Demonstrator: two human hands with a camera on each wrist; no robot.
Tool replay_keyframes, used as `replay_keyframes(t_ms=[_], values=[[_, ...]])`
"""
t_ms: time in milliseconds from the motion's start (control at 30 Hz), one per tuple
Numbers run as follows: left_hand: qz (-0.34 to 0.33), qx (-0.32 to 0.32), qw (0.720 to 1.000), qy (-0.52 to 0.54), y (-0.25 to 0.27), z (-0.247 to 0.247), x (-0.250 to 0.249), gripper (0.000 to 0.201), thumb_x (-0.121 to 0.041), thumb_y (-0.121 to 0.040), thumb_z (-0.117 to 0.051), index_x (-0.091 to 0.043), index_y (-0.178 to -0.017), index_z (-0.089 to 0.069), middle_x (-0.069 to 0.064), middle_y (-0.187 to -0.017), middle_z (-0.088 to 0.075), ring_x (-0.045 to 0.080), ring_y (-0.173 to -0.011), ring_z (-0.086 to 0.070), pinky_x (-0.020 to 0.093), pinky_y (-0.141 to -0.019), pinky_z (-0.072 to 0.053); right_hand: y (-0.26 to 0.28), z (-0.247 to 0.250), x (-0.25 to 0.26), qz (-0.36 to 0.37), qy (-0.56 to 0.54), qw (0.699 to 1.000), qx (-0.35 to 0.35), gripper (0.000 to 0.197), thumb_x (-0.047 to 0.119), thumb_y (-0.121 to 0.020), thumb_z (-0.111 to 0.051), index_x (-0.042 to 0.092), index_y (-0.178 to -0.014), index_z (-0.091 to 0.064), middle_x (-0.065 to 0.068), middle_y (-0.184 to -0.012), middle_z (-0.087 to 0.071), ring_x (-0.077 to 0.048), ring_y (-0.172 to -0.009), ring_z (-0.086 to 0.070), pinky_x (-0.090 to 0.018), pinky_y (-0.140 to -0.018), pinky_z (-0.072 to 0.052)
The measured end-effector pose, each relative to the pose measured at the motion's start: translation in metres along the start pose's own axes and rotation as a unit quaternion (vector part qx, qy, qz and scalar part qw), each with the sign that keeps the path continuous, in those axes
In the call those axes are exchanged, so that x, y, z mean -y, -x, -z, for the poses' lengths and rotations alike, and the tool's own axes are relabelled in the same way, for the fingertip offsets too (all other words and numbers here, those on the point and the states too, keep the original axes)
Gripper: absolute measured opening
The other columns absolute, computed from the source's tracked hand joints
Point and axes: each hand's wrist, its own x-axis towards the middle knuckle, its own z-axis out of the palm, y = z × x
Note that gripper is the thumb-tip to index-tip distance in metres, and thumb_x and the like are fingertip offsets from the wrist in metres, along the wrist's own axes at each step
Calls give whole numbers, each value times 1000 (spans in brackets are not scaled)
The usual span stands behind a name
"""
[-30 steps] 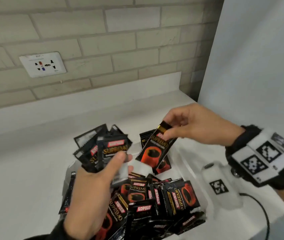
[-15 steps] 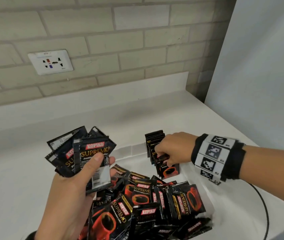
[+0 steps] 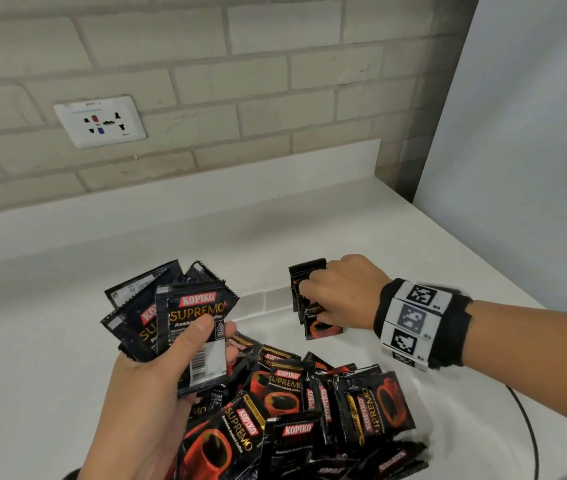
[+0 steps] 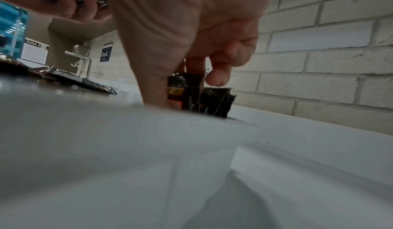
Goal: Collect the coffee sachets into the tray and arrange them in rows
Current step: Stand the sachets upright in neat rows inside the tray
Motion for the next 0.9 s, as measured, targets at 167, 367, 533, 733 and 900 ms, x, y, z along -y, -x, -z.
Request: replay_keyframes(t_ms=[167,367,533,733,900], values=[[33,13,999,19,-1,0,8,37,-15,-56,-70,-6,-91,-65,22,-77,-71,22,-51,-67,24,-43,-53,2,-4,-1,-25,-17,999,-28,51,35,-76,-68,12,-117,-47,-8,-108,-54,-28,-90,-53,-33,-63,-29],[82,27,994,65,1,-3,12,46,-20,-62,-69,0,-102,-58,25,-83,-70,29,-65,-71,35,-48,-58,5,-9,2,-74,-49,996,-34,68,41,-77,-65,19,-131,-31,-6,-117,-43,-24,-97,-47,-31,-69,-30],[153,61,985,58,-1,-4,14,22,-12,-92,-44,6,-98,-55,29,-83,-69,32,-63,-69,37,-52,-58,14,4,-6,-121,-119,983,-64,76,48,-76,-63,26,-138,-25,-3,-117,-42,-20,-97,-48,-31,-76,-36],[122,62,990,20,-3,-14,22,32,-6,-64,-60,3,-94,-61,16,-79,-73,24,-66,-71,30,-49,-58,37,36,-3,-136,-516,844,-60,41,45,-80,-63,29,-116,-53,11,-96,-56,11,-67,-48,-11,-66,-34],[122,89,989,0,1,-28,26,35,-1,-59,-62,1,-94,-63,17,-81,-73,24,-65,-70,30,-51,-58,37,38,15,-93,-660,744,-46,27,23,-77,-72,27,-97,-55,5,-88,-65,5,-61,-57,-13,-62,-46]])
